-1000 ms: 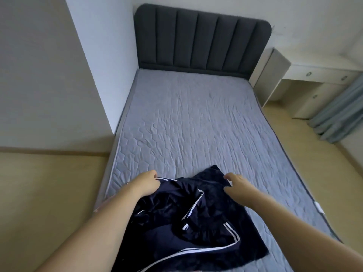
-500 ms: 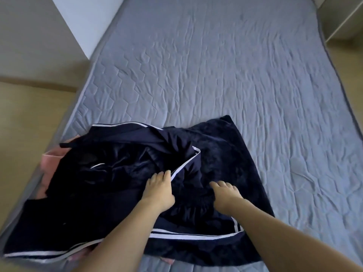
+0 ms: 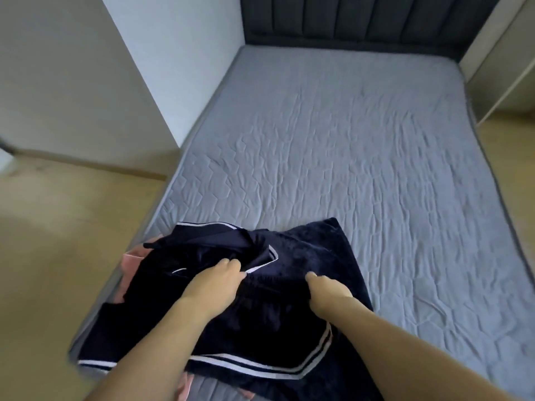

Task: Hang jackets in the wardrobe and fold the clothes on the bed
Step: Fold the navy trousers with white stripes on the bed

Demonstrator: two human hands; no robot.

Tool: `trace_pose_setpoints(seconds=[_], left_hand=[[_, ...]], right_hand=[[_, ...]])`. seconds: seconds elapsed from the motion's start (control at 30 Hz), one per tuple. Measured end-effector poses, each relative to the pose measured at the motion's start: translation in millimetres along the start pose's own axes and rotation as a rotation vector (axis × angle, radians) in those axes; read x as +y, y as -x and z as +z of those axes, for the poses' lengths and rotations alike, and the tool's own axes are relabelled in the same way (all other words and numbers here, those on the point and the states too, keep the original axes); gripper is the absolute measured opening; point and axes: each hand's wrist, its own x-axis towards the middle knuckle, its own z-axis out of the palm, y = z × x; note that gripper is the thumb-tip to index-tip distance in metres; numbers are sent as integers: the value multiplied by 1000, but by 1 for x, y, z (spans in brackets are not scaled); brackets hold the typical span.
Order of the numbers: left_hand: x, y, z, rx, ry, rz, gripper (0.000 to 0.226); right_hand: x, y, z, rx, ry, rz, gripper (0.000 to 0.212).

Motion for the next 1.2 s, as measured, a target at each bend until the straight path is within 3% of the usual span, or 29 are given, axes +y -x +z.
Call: trace_pose_setpoints(seconds=[0.07, 0.13, 0.2, 0.37, 0.57, 0.73, 0.87, 0.97, 1.1, 1.2], left_hand=[[6, 28, -87, 46, 41, 8, 43], [10, 61, -170, 111, 37, 6, 49], [14, 88, -240, 228, -15, -1, 41], [46, 144, -381, 589, -123, -108, 25], [125, 236, -477, 940, -318, -166, 23], [210, 304, -522, 1146, -371, -273, 15], [277, 341, -528, 1226, -339, -355, 17], [328, 361, -533, 1228, -154, -332, 13], [367, 369, -549, 1093, 395, -251, 17], [401, 380, -551, 885, 911, -170, 23]], right_hand=[[-11, 47, -74, 94, -21, -31, 46], [-22, 99, -146, 172, -9, -68, 35], [-31, 151, -209, 288, -2, -106, 22], [-34, 268, -324, 636, 46, -179, 19], [8, 400, -403, 936, 106, -274, 18], [65, 496, -445, 1080, 58, -437, 16], [121, 561, -469, 1056, -82, -570, 22], [159, 596, -483, 1005, -182, -642, 19], [210, 619, -484, 801, -607, -801, 17], [259, 625, -477, 495, -974, -800, 28]])
